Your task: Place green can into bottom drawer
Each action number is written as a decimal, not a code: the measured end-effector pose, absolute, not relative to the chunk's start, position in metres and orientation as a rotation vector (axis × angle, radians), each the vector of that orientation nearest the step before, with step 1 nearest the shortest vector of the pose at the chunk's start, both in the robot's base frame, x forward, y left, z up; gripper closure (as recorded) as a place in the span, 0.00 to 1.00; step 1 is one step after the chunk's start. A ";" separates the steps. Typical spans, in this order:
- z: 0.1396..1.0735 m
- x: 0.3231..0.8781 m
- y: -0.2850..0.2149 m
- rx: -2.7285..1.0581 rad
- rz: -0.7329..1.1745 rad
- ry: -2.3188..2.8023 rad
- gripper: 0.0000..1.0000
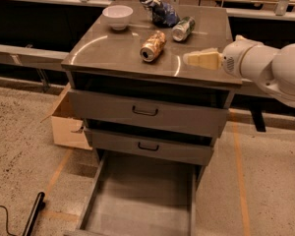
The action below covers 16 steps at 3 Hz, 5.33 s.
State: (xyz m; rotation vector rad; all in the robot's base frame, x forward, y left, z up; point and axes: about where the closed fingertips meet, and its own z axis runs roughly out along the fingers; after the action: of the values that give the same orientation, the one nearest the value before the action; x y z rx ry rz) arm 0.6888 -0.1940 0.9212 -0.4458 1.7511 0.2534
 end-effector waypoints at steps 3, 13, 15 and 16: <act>0.900 0.740 -0.176 -0.335 0.072 1.722 0.00; 0.876 0.928 -0.146 0.108 -0.115 1.692 0.00; 0.876 0.935 -0.146 0.144 -0.151 1.706 0.41; 0.870 0.933 -0.144 0.155 -0.167 1.724 0.64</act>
Offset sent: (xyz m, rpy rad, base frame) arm 0.0521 0.0174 -0.0159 -0.0576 -0.0699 -0.1734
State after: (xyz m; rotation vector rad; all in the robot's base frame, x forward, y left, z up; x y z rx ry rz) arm 0.9334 -0.1435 0.8702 0.1552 1.7235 -0.1674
